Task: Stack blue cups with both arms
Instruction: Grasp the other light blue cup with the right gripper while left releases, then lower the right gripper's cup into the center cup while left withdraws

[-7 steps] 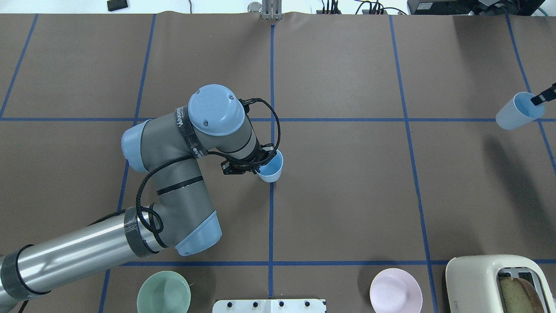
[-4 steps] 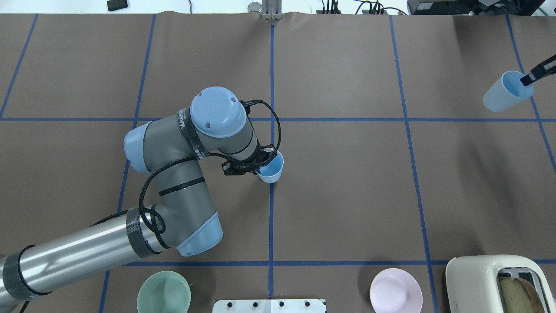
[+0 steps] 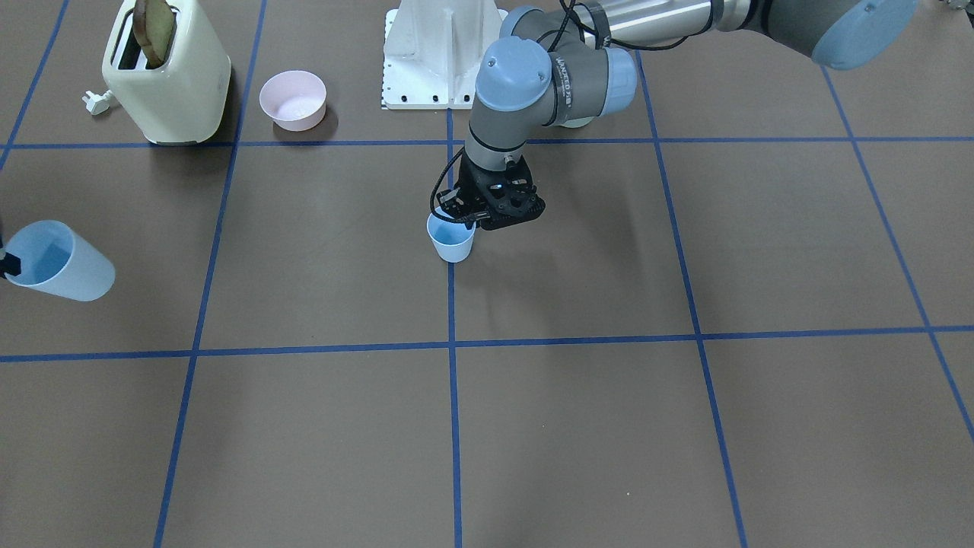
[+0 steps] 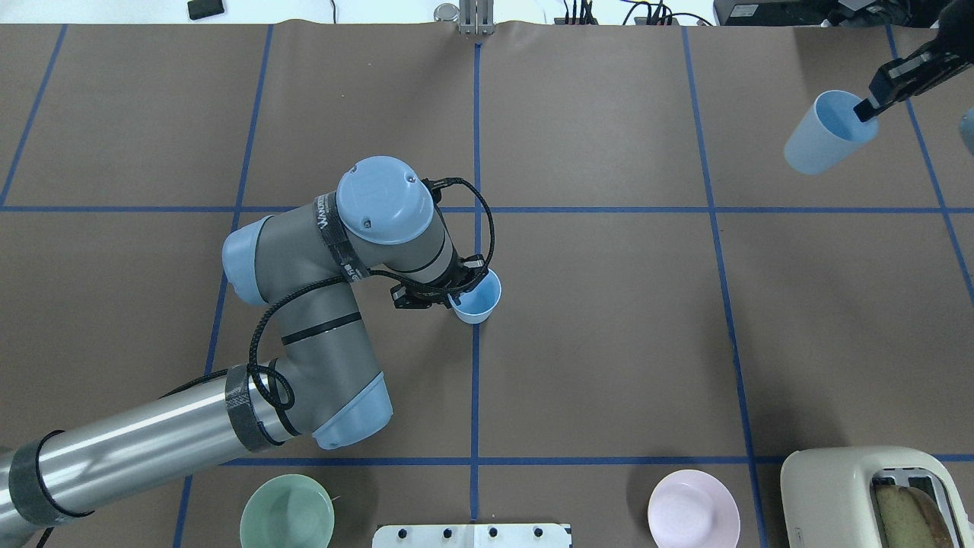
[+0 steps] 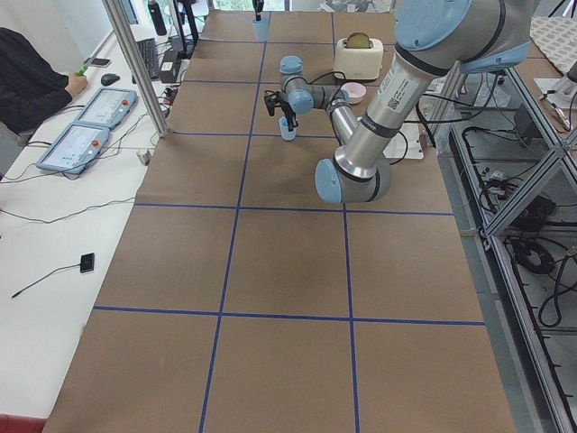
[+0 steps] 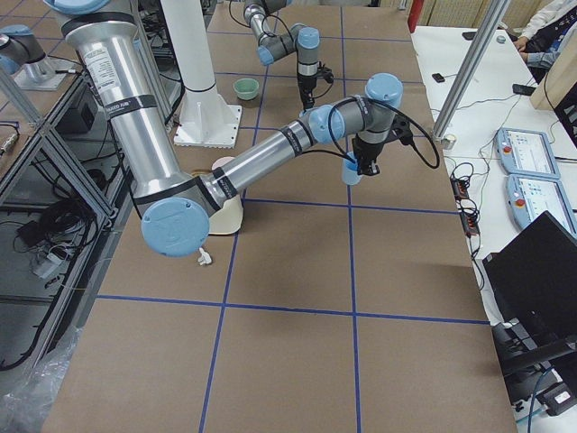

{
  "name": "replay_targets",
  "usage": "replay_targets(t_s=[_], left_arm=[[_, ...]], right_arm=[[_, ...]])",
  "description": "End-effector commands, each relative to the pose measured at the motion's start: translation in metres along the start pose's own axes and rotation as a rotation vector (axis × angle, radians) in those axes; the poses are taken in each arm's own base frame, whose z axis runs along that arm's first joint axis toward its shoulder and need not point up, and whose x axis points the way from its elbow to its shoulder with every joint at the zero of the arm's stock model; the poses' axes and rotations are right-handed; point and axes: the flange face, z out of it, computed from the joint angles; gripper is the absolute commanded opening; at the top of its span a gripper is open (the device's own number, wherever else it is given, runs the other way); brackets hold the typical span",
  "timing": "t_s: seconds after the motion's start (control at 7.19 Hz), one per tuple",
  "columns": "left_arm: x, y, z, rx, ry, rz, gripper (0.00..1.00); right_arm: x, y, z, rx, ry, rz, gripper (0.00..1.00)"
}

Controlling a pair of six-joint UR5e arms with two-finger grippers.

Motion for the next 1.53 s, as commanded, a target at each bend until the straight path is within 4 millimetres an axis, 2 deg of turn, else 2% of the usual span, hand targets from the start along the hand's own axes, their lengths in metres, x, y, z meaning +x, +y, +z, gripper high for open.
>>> replay_targets(t_s=[0.0,0.14,0.28,0.42,0.7,0.97,1.11,1.25,1.39], left_arm=[[0.001,0.002,-0.005,-0.001,0.009,0.007,0.36],[0.001,0.004,-0.017,0.001,0.029,0.014,0.42],[0.001,0.0,-0.031,0.008,0.045,0.016,0.54],[-0.006,-0.011,-0.046,0.023,0.062,0.013,0.57],[-0.052,-0.037,-0.085,0.026,0.053,0.124,0.63],[-0.073,-0.071,-0.109,0.072,0.0,0.249,0.7],[-0.107,-0.088,-0.108,0.074,-0.029,0.309,0.7],[-0.14,-0.118,-0.121,0.061,-0.039,0.368,0.72],[-0.166,-0.136,-0.13,0.054,-0.044,0.386,0.75]], right_arm=[[-0.072,-0.008,0.003,0.006,-0.035,0.061,0.0],[-0.101,-0.014,0.008,0.01,-0.033,0.079,0.0],[-0.132,-0.019,0.021,0.007,-0.023,0.091,0.0],[-0.17,-0.016,0.038,0.006,-0.006,0.093,0.0],[-0.237,-0.004,0.077,0.029,-0.028,0.108,0.0],[-0.303,-0.001,0.103,0.068,-0.039,0.139,0.0],[-0.322,-0.004,0.114,0.065,-0.036,0.154,0.0],[-0.34,-0.002,0.118,0.068,-0.041,0.162,0.0],[-0.362,0.001,0.132,0.076,-0.029,0.175,0.0]])
